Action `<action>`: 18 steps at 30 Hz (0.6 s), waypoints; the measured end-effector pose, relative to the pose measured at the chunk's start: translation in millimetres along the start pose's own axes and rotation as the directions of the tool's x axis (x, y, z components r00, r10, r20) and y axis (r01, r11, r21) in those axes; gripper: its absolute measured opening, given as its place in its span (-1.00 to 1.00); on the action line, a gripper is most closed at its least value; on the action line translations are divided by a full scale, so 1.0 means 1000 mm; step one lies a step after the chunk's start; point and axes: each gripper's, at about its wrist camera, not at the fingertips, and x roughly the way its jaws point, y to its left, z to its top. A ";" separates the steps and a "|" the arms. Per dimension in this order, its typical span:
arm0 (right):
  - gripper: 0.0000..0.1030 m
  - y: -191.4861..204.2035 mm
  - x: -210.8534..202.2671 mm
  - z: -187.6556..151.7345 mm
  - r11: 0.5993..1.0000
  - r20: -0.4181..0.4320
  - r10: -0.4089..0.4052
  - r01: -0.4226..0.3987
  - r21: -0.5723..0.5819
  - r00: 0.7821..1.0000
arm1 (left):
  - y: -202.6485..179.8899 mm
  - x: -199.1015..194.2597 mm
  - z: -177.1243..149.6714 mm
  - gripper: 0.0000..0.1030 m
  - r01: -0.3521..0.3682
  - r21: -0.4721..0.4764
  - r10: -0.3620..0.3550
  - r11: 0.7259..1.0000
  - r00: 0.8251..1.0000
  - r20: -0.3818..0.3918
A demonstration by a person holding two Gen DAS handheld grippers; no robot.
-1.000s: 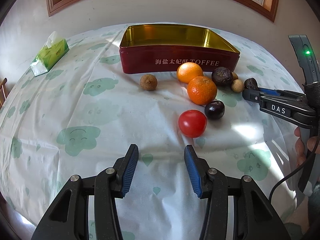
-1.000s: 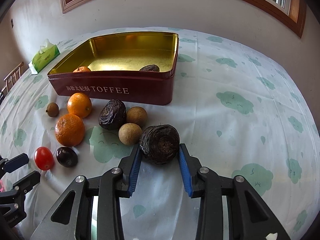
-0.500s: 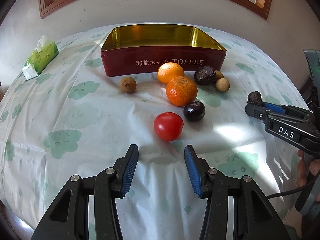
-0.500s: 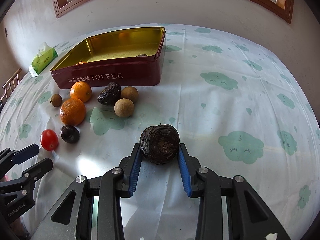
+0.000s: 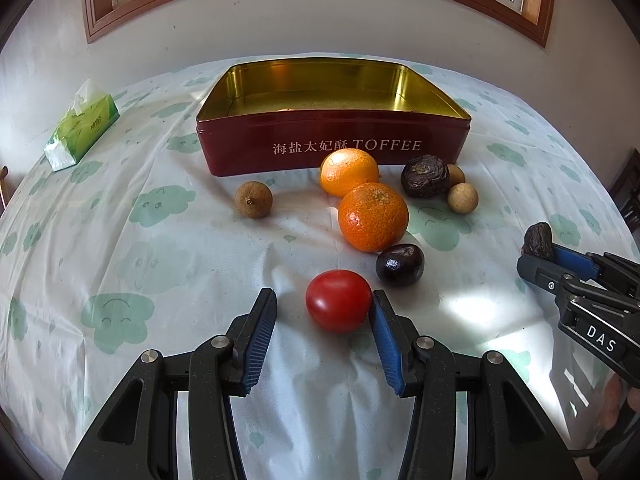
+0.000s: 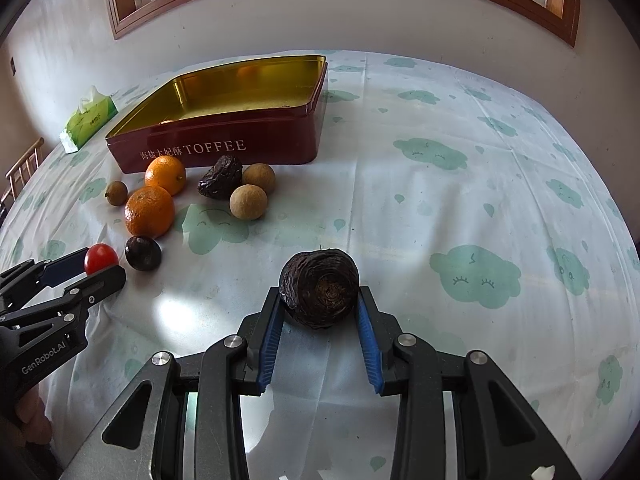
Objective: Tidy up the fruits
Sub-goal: 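Grasp the red tomato with the left tool while the right tool holds the dark fruit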
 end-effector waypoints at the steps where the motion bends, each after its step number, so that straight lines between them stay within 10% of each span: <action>1: -0.34 0.000 0.000 0.000 1.000 0.001 0.000 0.000 0.000 1.000 | 0.000 0.000 0.000 -0.05 0.000 0.004 0.000 1.000 1.000 0.001; 18: -0.35 0.000 0.000 0.000 1.000 0.001 -0.002 0.002 -0.001 1.000 | -0.007 -0.004 -0.004 -0.37 0.019 0.030 -0.020 0.999 1.000 0.019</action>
